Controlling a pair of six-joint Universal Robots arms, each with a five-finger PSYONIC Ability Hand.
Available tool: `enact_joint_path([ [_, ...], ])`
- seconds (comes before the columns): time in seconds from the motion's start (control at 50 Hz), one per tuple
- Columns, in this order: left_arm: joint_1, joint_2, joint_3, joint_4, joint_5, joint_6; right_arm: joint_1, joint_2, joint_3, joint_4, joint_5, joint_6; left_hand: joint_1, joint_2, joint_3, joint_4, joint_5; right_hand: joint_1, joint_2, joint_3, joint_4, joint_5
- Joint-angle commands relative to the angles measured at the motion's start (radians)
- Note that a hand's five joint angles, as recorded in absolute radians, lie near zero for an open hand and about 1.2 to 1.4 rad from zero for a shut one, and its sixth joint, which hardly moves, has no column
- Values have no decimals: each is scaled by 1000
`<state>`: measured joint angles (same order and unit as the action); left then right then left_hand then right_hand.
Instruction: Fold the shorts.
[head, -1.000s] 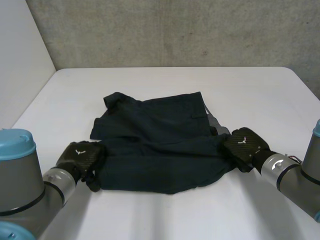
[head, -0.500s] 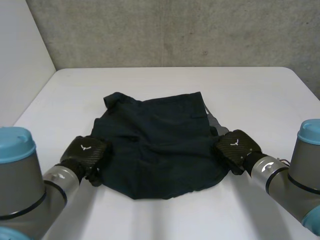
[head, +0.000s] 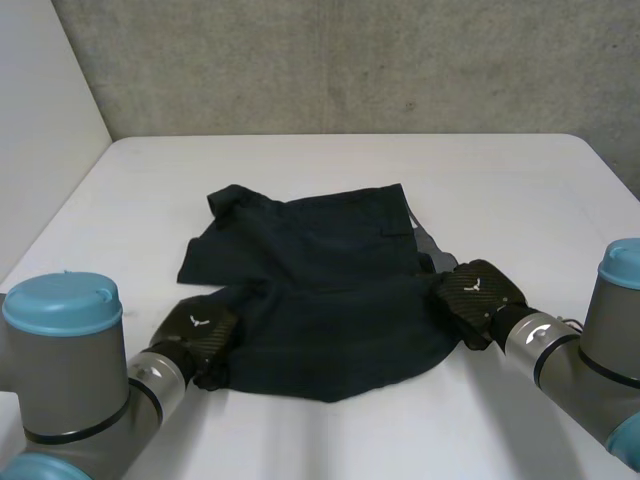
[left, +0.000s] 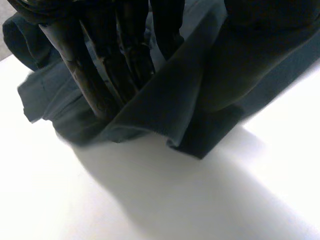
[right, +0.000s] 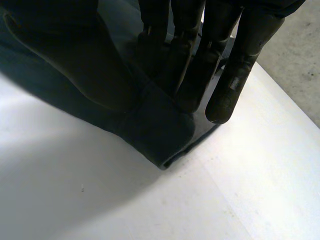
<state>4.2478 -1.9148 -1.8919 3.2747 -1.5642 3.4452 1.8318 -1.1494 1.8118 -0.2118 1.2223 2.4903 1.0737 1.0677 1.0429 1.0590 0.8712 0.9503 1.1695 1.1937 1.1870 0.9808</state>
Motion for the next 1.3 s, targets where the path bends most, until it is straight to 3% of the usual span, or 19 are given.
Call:
enact_joint_path([
  [0.02,0,141,17,-3,-85,-9,-2,-58,-3,14,39,-2,323,329,353,337,351,446,227,203,209,241],
  [0.12,0,258,33,-53,-73,-18,9,-128,-20,121,52,-2,323,329,353,337,351,446,227,203,209,241],
  [0.24,20,281,103,-171,-40,-37,27,-151,-107,288,42,16,323,329,353,337,351,446,227,203,209,241],
  [0.32,63,159,187,-179,-37,-37,75,-130,-183,301,39,74,323,329,353,337,351,446,227,203,209,241],
  [0.48,116,-202,463,-190,-45,-26,152,81,-370,269,84,206,300,306,330,314,328,446,227,203,209,241],
  [0.54,115,-280,546,-193,-46,-24,175,134,-414,267,129,257,130,136,161,145,158,446,227,203,209,241],
  [0.62,113,-358,663,-225,-82,-24,213,221,-506,265,262,343,-582,-576,-551,-567,-554,446,227,203,209,241],
  [0.68,101,-349,668,-262,-137,-24,221,260,-549,252,325,377,-871,-866,-841,-857,-844,446,227,203,209,241],
  [0.76,58,-215,556,-268,-166,-26,238,296,-592,218,352,398,-872,-866,-841,-857,-844,446,227,203,209,241],
  [0.88,21,-20,291,-149,-112,-26,239,319,-624,212,359,438,-781,-775,-750,-766,-753,446,227,203,209,241],
  [1.0,3,101,82,-21,-100,-26,239,339,-647,215,376,449,-514,-508,-484,-500,-486,446,227,203,209,241],
  [1.14,0,89,30,16,-102,-20,239,341,-643,216,372,450,-493,-487,-462,-478,-465,446,227,203,209,241],
  [1.3,37,-30,97,43,-102,-15,239,330,-618,221,367,446,-496,-490,-465,-481,-468,446,227,203,209,241],
])
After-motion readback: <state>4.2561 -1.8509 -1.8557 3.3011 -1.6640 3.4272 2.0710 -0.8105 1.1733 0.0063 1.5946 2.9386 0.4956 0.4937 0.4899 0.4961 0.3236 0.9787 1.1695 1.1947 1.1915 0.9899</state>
